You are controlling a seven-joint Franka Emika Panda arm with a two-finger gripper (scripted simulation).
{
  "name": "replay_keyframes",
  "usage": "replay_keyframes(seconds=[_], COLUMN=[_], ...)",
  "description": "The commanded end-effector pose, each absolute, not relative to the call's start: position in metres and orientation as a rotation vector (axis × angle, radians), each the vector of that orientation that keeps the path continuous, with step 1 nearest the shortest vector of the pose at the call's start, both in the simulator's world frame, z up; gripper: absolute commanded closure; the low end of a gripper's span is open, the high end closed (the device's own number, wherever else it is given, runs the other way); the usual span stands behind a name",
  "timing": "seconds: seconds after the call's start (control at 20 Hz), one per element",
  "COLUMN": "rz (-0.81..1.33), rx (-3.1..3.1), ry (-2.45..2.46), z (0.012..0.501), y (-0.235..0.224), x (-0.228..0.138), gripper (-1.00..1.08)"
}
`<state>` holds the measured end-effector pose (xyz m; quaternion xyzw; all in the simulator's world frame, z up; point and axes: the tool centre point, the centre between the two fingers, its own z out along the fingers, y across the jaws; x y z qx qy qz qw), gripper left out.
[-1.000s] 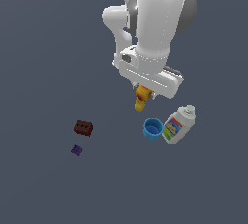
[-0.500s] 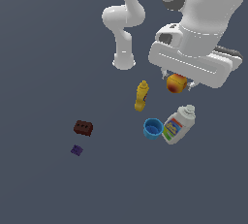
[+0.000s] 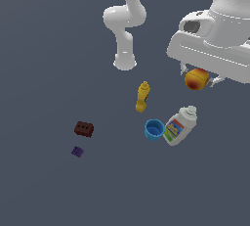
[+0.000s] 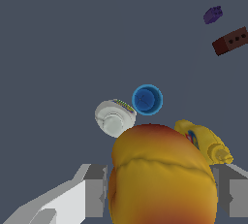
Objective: Pick up a designated object from a clutter of objects.
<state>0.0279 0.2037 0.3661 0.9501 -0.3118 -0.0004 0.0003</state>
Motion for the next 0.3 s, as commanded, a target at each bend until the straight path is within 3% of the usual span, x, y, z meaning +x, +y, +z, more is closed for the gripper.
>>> replay_keyframes(seconds=[0.0,0.25], rz=[0.000,0.000], rx=[2.984,2.984], ry=[-0.981,-0.981], z=[0.3703,0.3723], y=[0.2082,0.2106], x=[0.0299,0.0313], gripper=[1.08,1.08])
